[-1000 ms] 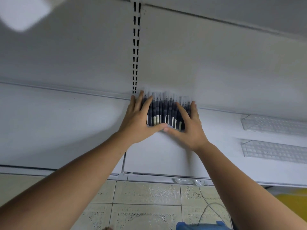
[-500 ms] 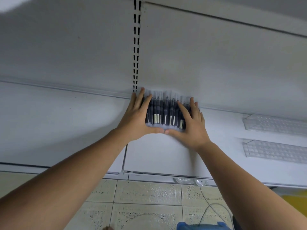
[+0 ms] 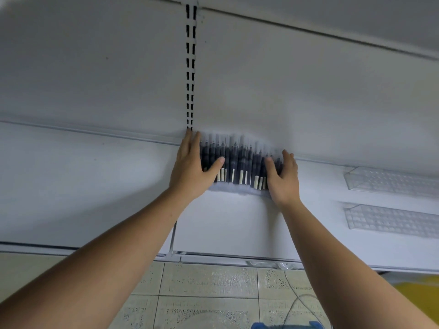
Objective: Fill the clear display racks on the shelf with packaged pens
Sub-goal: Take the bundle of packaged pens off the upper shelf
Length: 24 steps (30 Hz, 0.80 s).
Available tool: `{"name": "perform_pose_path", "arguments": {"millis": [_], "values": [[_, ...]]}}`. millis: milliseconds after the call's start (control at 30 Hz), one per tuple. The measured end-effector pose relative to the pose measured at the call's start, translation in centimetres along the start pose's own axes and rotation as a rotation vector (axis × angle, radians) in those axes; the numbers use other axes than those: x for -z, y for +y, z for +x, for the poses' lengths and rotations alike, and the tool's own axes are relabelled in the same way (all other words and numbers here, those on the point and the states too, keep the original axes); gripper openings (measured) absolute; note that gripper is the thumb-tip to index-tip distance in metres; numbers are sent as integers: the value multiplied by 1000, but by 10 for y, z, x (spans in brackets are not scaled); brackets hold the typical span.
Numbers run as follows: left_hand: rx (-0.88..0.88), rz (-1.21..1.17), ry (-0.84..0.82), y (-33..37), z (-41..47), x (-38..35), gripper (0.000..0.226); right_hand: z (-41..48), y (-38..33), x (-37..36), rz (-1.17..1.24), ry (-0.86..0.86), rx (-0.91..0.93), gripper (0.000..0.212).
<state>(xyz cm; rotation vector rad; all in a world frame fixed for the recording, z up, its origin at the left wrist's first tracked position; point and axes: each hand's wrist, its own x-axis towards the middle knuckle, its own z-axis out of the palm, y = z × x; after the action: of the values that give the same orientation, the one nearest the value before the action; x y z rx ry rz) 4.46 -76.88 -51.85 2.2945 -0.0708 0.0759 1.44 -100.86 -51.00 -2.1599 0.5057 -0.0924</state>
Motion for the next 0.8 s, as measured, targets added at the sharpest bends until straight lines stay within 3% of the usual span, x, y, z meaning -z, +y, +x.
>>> {"name": "perform_pose_path", "arguments": {"millis": [267,533,800], "values": [[33,-6,-2,9,-4,-6,96,-13,-20,-30,30,-65,144,69],[-24,-53,16,9,-4,-12,90,-15,-21,-33,33,-104,157,65],[-47,-29,-7,11,-7,-14,88,-21,-23,-32,71,-137,215,79]]}}
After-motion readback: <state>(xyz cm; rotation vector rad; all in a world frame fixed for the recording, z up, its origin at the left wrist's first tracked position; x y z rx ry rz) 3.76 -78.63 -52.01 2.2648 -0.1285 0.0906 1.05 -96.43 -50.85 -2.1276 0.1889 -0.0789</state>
